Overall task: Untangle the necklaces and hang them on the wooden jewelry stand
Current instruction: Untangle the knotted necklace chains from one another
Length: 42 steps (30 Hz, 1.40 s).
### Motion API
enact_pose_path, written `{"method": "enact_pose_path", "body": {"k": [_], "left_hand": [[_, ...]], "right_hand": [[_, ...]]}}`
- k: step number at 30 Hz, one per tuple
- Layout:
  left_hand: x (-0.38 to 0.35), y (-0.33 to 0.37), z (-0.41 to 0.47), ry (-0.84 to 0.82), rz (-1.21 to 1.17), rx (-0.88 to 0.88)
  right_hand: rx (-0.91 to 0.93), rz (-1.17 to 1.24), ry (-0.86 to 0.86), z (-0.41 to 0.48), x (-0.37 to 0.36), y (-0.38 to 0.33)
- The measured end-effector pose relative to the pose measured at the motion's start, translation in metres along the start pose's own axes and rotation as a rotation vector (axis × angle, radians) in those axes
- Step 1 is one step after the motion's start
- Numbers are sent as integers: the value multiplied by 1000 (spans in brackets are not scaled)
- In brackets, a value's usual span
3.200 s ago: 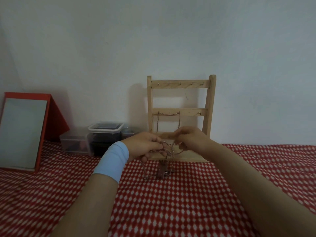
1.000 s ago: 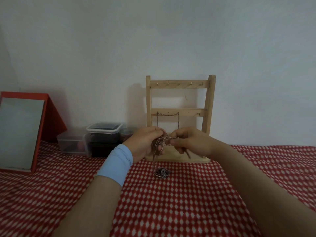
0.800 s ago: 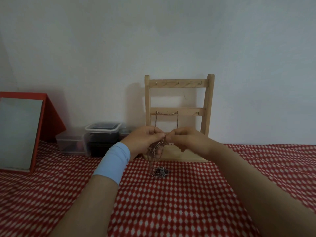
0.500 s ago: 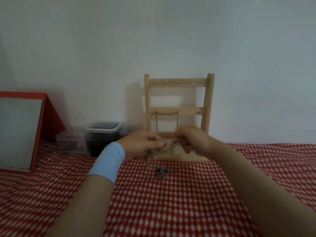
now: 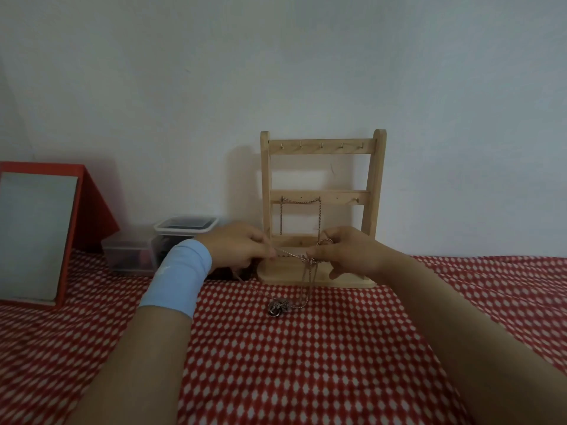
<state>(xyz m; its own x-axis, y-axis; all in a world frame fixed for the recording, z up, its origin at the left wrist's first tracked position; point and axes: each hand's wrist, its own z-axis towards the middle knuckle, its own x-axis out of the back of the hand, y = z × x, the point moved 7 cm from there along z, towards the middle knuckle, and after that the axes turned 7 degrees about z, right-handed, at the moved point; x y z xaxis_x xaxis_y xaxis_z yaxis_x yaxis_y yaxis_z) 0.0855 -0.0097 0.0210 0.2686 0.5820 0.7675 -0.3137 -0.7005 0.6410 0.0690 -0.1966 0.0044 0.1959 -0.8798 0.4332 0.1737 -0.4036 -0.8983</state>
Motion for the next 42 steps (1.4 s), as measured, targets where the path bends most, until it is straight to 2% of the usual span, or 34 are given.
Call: {"method": "enact_pose_path", "body": {"k": [2, 3, 4, 5, 9, 11, 14, 16, 20, 22, 25, 28, 31, 36, 39, 42], "left_hand": [[3, 6, -4, -24, -428, -36], [2, 9, -7, -66, -573, -46], [2, 8, -8, -94, -594, -30], [2, 2, -8, -109, -508, 13], [-5, -26, -11, -242, 108, 214], [-8, -32, -6, -225, 273, 228], [-8, -30, 7, -51, 342, 173], [-14, -30, 13, -42, 320, 143], [-19, -12, 17, -11, 467, 43], [-27, 1, 14, -77, 451, -4], [-53, -2, 7, -357, 526, 99], [-70, -22, 6, -539, 735, 244], [-68, -29, 13, -490, 707, 254], [-53, -25, 5, -385, 367, 233], [-44, -24, 3, -310, 339, 202], [-41, -25, 3, -302, 256, 193]], "right_hand": [[19, 69, -29, -1, 1, -3], [24, 86, -43, -1, 2, -4], [28, 81, -47, -1, 4, -4], [28, 55, -41, 0, 6, -2], [-16, -30, -38, 6, 10, 14], [-46, -116, -51, 8, 6, 19], [-76, -323, -58, 10, 1, 26], [-112, -420, -84, 11, -2, 32], [-151, -616, -158, 10, -7, 37], [-123, -671, -150, 10, -10, 32], [19, -731, -116, 10, -23, 13], [72, -712, -254, 6, -52, 9], [84, -701, -329, 4, -66, 16], [81, -518, -220, 7, -52, 19], [66, -371, -145, 11, -41, 21], [63, -169, -46, 12, -30, 21]]}}
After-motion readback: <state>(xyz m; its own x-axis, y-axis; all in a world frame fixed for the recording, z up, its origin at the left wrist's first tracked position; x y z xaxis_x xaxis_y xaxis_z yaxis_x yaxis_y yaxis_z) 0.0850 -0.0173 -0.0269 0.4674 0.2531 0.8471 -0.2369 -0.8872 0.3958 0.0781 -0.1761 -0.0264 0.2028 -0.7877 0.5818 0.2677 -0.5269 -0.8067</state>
